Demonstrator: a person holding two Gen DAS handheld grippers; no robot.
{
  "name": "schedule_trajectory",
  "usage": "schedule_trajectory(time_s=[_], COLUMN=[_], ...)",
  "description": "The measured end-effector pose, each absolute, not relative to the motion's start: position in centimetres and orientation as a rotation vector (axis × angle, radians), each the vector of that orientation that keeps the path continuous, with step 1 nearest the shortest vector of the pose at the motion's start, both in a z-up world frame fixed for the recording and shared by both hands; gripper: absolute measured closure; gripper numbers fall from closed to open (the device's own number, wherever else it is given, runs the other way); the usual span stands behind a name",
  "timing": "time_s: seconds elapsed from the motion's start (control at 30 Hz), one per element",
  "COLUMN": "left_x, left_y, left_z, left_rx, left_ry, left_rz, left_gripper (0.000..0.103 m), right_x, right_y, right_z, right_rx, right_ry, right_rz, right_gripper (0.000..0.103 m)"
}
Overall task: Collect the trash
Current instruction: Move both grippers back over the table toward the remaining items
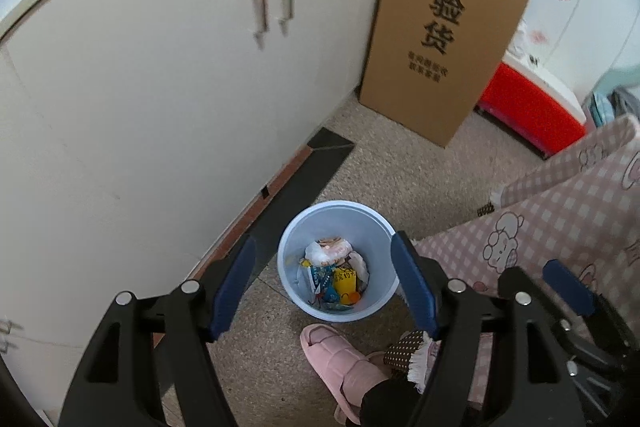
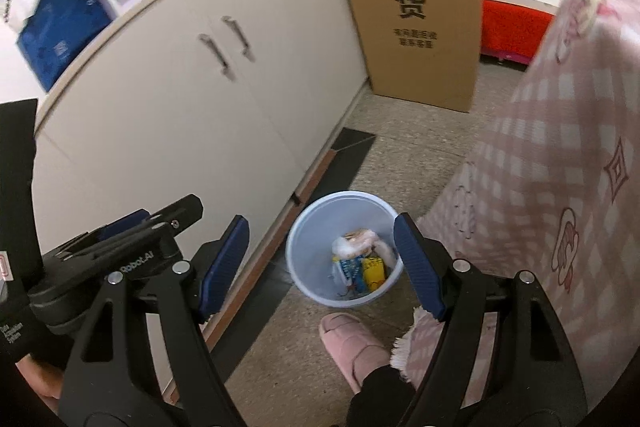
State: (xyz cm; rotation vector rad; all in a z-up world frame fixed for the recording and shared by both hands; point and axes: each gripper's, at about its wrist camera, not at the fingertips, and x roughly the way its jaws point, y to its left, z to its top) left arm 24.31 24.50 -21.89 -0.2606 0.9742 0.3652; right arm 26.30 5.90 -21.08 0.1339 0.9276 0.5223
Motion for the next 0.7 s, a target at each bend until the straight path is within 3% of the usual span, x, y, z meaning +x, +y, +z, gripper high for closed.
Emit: schedule_trajectory(time_s=[0.2, 0.4, 0.7], left_x=[19.8, 16.4, 16.3], left_y=[24.9, 24.3, 16.4], left_z=[-17.5, -12.5, -7.2], left_rx=[-0.220, -0.236, -0.217], left_ry=[0.863, 0.744, 0.682], left_rz=[0.456, 0.486, 0.284], left_gripper=[0.025, 0.023, 0.022], right_x=[23.5, 20.6, 18.1], right_y=[6.7, 5.1, -3.6], right_z=[-17.8, -12.3, -6.4], right_rx=[0.129, 0.131, 0.151], right_ry=[0.886, 0.776, 0.643], right_rz=[0.603, 0.619, 0.490], right_gripper=[0.028, 0.027, 0.026])
